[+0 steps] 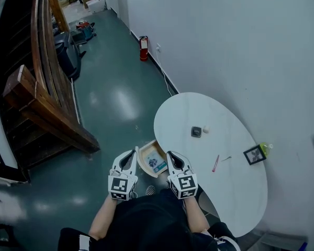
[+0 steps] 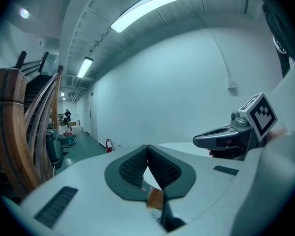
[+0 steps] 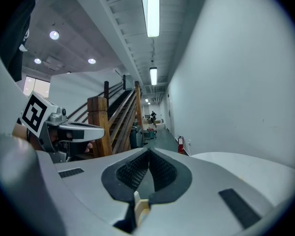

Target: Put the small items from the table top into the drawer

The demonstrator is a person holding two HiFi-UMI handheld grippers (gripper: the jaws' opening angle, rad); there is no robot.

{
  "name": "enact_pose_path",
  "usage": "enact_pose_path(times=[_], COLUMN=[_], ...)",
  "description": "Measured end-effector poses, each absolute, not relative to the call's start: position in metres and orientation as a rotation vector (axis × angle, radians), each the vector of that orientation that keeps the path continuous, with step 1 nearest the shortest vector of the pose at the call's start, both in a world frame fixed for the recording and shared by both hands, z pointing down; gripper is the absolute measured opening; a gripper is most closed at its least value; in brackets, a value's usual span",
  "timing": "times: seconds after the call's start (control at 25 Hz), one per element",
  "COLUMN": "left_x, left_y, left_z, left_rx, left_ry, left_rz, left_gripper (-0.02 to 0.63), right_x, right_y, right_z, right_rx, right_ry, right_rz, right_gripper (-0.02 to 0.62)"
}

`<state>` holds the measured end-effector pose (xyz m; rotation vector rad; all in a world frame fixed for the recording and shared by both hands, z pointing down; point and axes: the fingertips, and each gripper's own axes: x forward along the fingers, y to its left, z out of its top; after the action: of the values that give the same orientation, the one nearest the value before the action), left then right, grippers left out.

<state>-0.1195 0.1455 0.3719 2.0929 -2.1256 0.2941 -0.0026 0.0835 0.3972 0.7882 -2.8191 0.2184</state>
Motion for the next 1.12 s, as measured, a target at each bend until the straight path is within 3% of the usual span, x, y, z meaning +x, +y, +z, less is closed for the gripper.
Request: enact_pose_path(times=[0.84,1.12], left_x=[-0.024,-0.001], left_y=[0.028,-0.028], left_z=[0.399,0.444], left_rx=[2.3,2.3], left_ry=[-1.824,-1.709], left_rz=[0.323,0.38], left_gripper=[0.02,0.02], right_x=[0.108,0.127], right_y=[-0.03,-0.088], right_z=[0.445,0.488], right_rx=[1.156,1.176], right_ry=[-2.58,-2.49], right_rz=[0.32,0.373], right_gripper=[0.032,0.032])
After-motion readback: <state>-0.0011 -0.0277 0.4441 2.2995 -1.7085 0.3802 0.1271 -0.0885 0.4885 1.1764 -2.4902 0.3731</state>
